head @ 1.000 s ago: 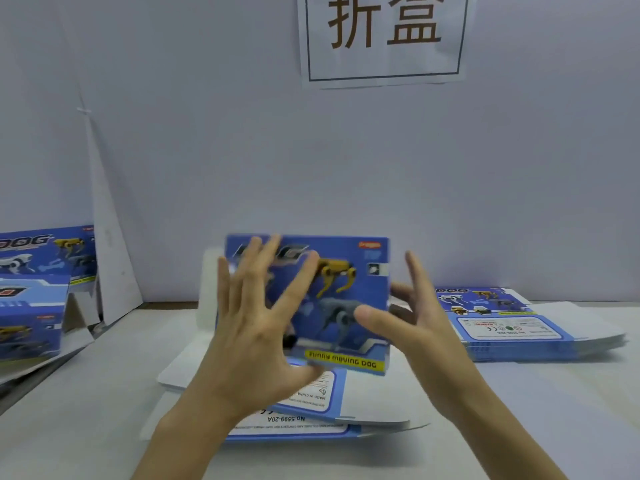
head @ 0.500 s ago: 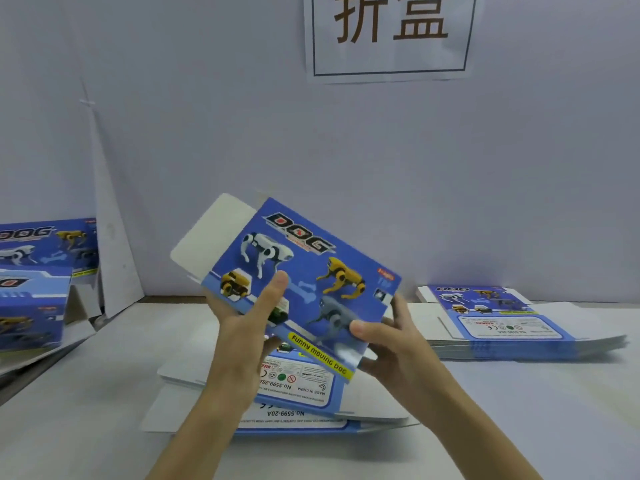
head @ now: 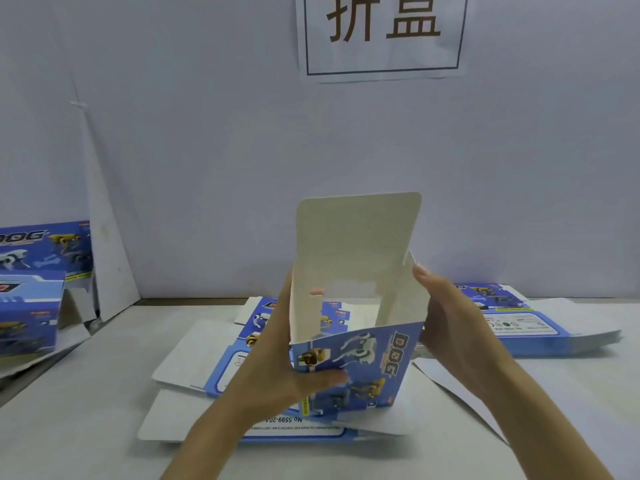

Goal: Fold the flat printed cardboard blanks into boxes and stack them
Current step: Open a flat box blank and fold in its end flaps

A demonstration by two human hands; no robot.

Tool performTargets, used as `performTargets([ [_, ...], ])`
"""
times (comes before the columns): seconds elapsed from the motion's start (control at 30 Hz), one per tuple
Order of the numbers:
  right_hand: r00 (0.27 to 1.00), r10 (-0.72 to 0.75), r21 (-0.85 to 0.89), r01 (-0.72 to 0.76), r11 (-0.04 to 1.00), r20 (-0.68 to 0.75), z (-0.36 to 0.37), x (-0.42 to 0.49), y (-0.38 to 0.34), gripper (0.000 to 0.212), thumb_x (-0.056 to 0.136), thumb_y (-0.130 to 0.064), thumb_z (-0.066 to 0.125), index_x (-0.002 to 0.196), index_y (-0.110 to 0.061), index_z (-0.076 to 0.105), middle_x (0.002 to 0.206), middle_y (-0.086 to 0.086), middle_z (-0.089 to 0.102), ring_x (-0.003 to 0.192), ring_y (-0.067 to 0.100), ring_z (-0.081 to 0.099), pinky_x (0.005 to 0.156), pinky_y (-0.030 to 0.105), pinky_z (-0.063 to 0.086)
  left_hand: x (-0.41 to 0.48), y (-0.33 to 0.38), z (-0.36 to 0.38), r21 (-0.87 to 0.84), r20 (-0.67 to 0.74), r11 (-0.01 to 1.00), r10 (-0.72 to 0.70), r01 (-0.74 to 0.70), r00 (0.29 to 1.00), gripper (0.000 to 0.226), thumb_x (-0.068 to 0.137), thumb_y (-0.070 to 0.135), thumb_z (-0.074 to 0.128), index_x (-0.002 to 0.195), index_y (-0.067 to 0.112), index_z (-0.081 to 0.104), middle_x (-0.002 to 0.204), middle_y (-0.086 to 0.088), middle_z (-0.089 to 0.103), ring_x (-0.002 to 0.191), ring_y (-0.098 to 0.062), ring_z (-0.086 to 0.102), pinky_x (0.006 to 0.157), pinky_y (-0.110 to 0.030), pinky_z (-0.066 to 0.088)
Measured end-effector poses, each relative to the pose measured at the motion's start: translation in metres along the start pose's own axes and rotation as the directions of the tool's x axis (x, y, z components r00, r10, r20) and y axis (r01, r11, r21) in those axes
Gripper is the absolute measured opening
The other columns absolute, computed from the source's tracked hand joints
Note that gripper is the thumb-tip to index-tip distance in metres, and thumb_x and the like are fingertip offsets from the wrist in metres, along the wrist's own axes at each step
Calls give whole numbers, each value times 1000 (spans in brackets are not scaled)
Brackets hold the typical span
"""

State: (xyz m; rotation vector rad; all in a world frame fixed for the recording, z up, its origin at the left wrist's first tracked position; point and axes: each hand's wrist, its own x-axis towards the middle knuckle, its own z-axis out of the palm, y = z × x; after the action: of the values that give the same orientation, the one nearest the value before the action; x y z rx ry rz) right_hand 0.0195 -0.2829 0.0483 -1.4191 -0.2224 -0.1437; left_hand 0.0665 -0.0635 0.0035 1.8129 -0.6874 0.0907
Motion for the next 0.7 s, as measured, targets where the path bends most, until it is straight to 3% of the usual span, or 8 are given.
performTargets([
  [0.2, 998, -51, 250, 55, 967, -23, -1, 4, 15, 26, 79, -33, 58, 93, -21, 76, 101, 5, 73, 89, 20, 68, 77, 34, 51, -1, -3, 2, -4, -17, 999, -44, 43, 999, 111, 51, 30, 87, 144, 13, 30, 112, 15, 64, 105, 1, 61, 71, -8, 49],
  [0.33, 999, -51, 388, 46, 920, 2, -4, 6, 32, 39, 84, -31, 50, 115, -15, 69, 109, 6, 71, 96, 18, 68, 76, 29, 54, 0, -7, 2, 7, -24, 999, -52, 52, 998, 107, 53, 35, 87, 142, 8, 36, 118, 4, 64, 106, -4, 63, 76, -14, 52],
  [0.43, 996, -55, 292, 32, 956, 69, 2, 6, 44, 38, 90, -34, 52, 127, -39, 59, 122, -3, 67, 107, 14, 66, 79, 25, 55, 0, -11, 4, -34, -6, 995, -99, 99, 995, 104, 54, 41, 86, 140, 7, 40, 117, -2, 67, 110, -17, 64, 88, -32, 56],
  [0.5, 999, 1, 217, -10, 976, 40, 7, 7, 49, 45, 88, -42, 59, 131, -44, 48, 118, -8, 69, 103, 12, 68, 76, 28, 57, 0, -11, 5, -25, -14, 996, -86, 85, 996, 98, 56, 41, 81, 139, 8, 41, 112, 5, 69, 105, -7, 65, 83, -22, 55],
  [0.57, 997, 17, 131, -8, 991, -73, 8, 7, 50, 74, 76, -57, 58, 143, -41, 32, 132, -8, 61, 113, 12, 63, 93, 37, 53, 1, -10, 4, -32, -25, 997, -73, 72, 997, 95, 56, 40, 82, 137, 12, 43, 110, 8, 70, 103, -6, 65, 84, -23, 55],
  [0.63, 973, -100, -26, 97, 995, -209, 8, 7, 44, 77, 74, -62, 49, 145, -46, 24, 147, -12, 43, 127, 8, 50, 102, 30, 46, 2, -6, -2, -38, -47, 998, -56, 54, 997, 98, 52, 42, 87, 136, 20, 42, 116, 4, 67, 108, -10, 64, 88, -26, 55],
  [0.7, 895, -350, -191, 305, 933, -277, 10, 4, 32, 47, 93, -55, 43, 138, -52, 31, 145, -23, 41, 131, -1, 43, 93, 11, 44, 2, 0, -9, 17, -106, 999, 39, -37, 994, 101, 51, 40, 88, 137, 27, 38, 125, 3, 60, 111, -1, 59, 81, -12, 51],
])
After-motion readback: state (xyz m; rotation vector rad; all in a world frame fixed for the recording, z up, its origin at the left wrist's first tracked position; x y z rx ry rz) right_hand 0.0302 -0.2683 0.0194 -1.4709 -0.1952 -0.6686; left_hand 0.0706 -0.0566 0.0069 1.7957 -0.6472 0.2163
